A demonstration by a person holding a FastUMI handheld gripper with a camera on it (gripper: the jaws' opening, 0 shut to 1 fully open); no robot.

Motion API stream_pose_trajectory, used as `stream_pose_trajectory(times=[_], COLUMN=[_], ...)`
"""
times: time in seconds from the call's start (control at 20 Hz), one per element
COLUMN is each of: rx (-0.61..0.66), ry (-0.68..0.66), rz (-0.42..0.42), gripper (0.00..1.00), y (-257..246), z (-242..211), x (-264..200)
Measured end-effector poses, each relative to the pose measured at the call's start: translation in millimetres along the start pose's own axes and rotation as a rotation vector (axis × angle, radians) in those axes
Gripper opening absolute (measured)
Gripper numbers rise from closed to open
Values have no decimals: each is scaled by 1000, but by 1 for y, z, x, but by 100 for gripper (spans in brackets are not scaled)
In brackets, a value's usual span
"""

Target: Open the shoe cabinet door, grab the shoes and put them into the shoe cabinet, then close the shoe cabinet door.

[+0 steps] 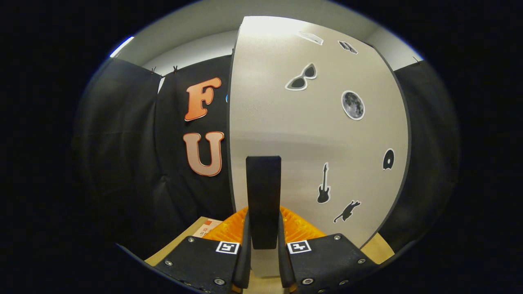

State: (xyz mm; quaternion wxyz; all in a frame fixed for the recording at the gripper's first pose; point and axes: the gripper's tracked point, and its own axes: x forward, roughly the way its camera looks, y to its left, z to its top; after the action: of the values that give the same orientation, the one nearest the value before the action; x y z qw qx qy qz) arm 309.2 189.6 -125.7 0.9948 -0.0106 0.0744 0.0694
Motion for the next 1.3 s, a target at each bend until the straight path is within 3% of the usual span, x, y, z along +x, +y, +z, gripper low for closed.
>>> stream_pose_trajectory(times=[0.45,0.7,1.0,1.3], rx=[-3,7,-10,2], ry=[9,-7,-5,-7], rz=[-25,14,117,133], gripper=[29,29,28,28], y=[-20,-34,-57,-90], z=[-4,-6,-7,-9], x=[-48,-66,-92,-109])
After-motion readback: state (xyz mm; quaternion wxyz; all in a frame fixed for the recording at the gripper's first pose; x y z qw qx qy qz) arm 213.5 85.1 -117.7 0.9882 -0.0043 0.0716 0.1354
